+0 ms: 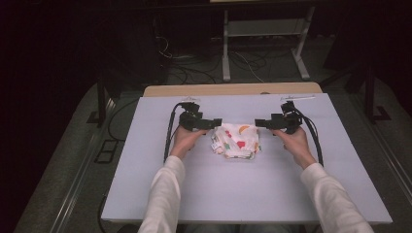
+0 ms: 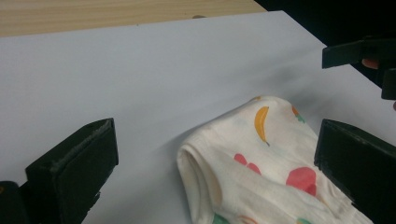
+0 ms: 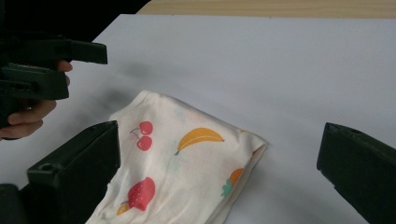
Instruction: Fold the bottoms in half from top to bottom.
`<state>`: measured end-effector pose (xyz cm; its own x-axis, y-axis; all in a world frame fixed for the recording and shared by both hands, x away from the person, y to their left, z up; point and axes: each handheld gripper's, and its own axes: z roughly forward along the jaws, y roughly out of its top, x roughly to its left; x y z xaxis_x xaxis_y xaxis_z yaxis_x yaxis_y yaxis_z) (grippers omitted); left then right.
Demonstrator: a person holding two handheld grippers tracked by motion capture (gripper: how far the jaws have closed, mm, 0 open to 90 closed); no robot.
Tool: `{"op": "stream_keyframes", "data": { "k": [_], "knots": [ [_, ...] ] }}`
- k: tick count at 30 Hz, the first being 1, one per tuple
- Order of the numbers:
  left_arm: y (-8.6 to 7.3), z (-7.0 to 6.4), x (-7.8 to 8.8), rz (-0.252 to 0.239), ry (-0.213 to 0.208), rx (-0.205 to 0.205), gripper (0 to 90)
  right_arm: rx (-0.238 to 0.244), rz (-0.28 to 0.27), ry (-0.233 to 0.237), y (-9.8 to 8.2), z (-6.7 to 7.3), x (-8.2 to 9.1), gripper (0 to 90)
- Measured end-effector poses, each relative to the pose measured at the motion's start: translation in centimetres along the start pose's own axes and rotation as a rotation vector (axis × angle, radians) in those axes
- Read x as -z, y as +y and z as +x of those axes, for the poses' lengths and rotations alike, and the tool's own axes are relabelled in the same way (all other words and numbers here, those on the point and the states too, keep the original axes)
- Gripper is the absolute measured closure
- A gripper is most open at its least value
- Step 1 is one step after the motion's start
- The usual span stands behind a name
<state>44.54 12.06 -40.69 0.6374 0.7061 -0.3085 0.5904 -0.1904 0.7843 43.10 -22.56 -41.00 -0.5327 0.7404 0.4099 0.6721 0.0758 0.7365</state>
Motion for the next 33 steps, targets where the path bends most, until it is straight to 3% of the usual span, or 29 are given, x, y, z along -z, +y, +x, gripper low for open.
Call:
{"op": "stream_keyframes", "data": {
  "k": [9, 33],
  "knots": [
    [-0.6, -0.1, 2.5, -0.024, 0.017, -0.049, 0.0, 0.042, -0.017, -0.001, -0.3, 0.9, 1.8, 0.0],
    [-3.0, -0.9, 7.3, -0.11, 0.032, -0.072, 0.0, 0.092, -0.045, -0.011, -2.3, 1.4, 6.3, 0.0]
  ]
}}
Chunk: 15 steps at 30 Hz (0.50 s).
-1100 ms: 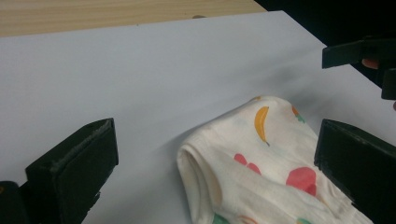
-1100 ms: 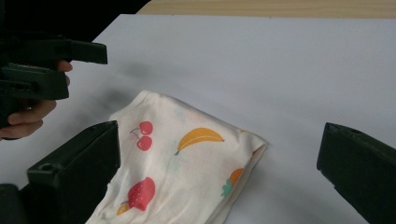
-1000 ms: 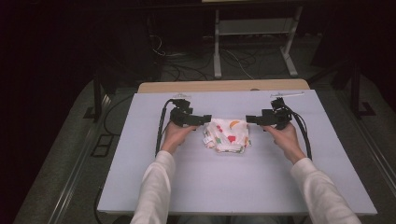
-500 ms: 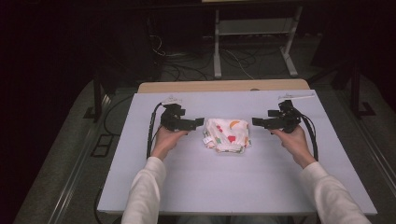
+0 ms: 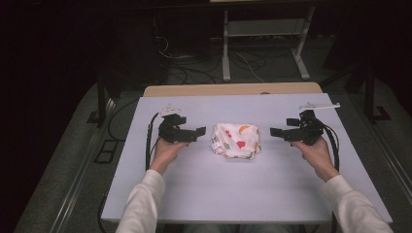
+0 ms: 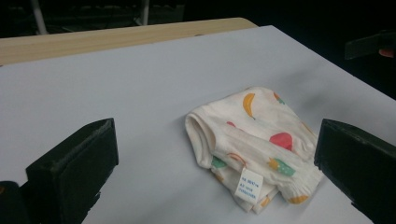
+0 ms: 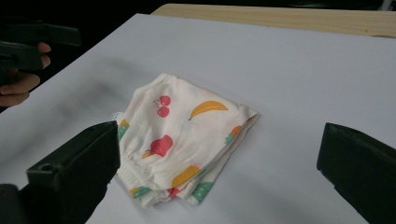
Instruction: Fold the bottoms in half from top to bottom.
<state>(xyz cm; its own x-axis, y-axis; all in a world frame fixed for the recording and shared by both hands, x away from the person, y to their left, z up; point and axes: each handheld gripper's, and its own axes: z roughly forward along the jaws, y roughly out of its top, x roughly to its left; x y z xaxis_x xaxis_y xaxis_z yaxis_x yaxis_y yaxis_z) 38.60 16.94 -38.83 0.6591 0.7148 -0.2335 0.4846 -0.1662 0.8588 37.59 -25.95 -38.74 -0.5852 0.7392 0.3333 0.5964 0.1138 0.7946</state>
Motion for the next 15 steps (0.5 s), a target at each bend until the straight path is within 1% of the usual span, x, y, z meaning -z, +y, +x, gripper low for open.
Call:
{"op": "stream_keyframes", "data": {
  "k": [1, 3, 6, 11, 15],
  "knots": [
    [-0.1, 0.0, 0.2, 0.003, -0.001, -0.002, 0.0, -0.002, -0.003, -0.002, -0.1, 0.1, 0.2, 0.0],
    [-0.3, -0.2, 0.7, -0.011, 0.0, -0.007, 0.0, 0.001, -0.006, 0.0, -0.3, 0.2, 0.6, 0.0],
    [-0.6, -0.4, 1.4, -0.016, 0.002, -0.015, 0.0, 0.002, -0.01, 0.0, -0.8, 0.3, 1.1, 0.0],
    [-1.2, -0.7, 2.2, -0.018, 0.009, -0.036, 0.0, 0.001, -0.023, 0.004, -1.8, 0.6, 1.8, 0.0],
    [-2.0, -0.9, 2.5, -0.019, 0.008, -0.035, 0.0, -0.005, -0.021, 0.006, -2.7, 0.7, 2.1, 0.0]
  ]
}}
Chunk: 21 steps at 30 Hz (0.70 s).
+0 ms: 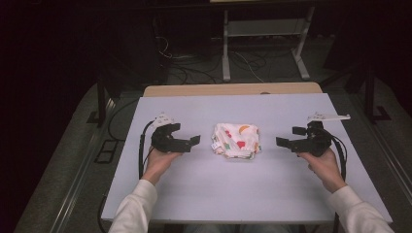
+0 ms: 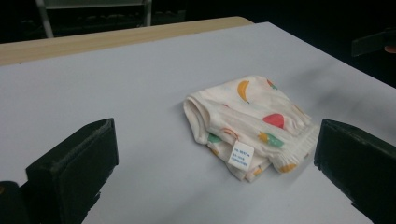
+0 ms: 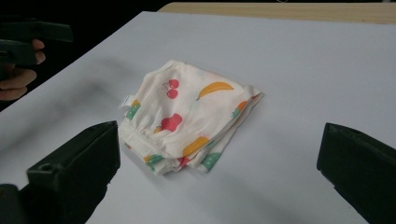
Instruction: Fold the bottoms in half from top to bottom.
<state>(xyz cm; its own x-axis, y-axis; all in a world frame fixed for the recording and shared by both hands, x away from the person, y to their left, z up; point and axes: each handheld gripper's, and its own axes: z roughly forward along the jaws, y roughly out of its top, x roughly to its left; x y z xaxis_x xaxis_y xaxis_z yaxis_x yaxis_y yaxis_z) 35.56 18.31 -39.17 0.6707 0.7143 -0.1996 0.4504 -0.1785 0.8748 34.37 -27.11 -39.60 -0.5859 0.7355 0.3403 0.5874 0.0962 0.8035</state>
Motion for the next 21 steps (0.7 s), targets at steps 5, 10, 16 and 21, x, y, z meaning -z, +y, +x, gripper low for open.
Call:
{"op": "stream_keyframes", "data": {
  "k": [5, 10, 16, 21],
  "knots": [
    [-1.1, -0.4, 0.4, 0.003, 0.001, -0.014, 0.0, 0.0, -0.003, -0.003, -1.2, 0.3, 0.5, 0.0],
    [-2.2, -0.6, 0.8, -0.007, 0.0, -0.008, 0.0, 0.007, -0.008, -0.011, -2.4, 0.5, 1.0, 0.0],
    [-3.8, -0.8, 1.5, 0.002, 0.014, -0.005, 0.0, 0.016, -0.011, -0.032, -3.9, 0.6, 1.4, 0.0],
    [-4.3, -1.3, 2.3, -0.022, 0.006, -0.021, 0.0, 0.041, -0.01, -0.031, -4.5, 1.0, 1.8, 0.0]
  ]
}}
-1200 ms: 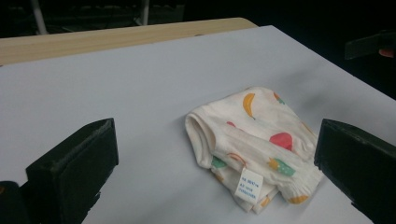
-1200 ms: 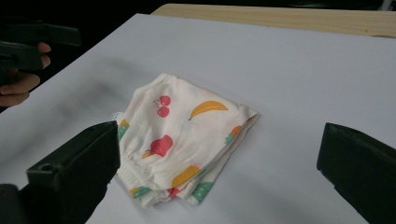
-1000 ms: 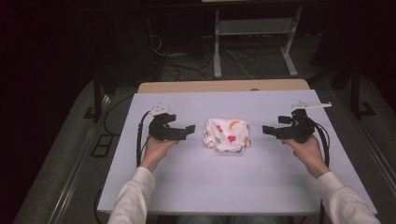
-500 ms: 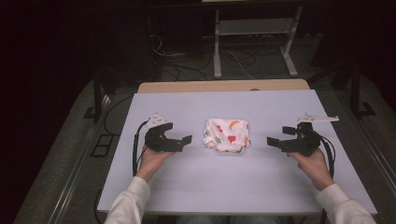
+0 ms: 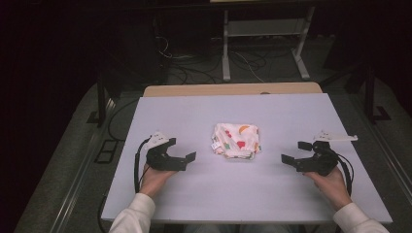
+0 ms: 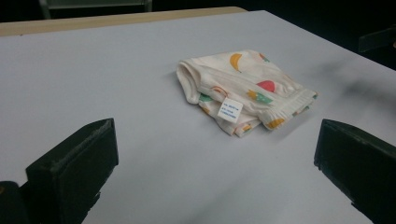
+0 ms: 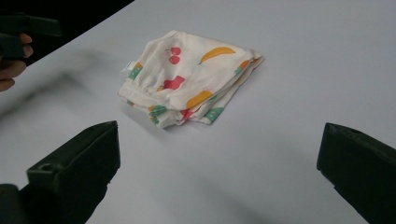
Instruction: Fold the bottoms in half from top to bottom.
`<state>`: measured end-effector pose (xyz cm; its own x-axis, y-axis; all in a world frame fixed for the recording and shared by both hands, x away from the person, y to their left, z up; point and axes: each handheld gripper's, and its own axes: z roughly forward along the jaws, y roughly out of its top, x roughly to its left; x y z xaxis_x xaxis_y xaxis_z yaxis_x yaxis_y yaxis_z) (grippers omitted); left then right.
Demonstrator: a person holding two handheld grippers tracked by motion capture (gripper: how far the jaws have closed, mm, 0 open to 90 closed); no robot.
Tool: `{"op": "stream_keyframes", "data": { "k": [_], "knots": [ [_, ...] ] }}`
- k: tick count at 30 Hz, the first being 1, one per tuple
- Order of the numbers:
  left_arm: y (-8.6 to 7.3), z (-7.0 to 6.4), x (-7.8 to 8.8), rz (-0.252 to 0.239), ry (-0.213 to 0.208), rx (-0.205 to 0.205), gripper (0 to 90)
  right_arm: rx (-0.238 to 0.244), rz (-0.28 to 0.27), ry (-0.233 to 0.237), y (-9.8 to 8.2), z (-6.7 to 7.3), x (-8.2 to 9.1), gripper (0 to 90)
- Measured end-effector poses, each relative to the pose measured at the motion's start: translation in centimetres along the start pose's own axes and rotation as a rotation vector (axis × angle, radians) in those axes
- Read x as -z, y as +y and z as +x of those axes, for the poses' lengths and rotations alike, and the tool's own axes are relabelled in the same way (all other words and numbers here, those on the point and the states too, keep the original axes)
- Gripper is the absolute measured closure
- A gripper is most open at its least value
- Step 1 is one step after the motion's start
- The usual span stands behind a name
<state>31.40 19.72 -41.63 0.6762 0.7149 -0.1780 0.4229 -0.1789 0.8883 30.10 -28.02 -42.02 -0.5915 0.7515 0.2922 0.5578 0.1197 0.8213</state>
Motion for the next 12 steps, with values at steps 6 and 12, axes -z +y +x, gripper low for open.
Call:
{"op": "stream_keyframes", "data": {
  "k": [6, 12],
  "knots": [
    [-1.0, -0.6, 0.6, -0.017, -0.003, -0.022, 0.0, 0.029, 0.016, -0.009, -1.1, 0.2, 0.2, 0.0],
    [-1.6, -0.9, 0.6, -0.004, -0.002, -0.031, 0.0, 0.053, 0.041, -0.02, -1.7, 0.3, 0.3, 0.0]
  ]
}}
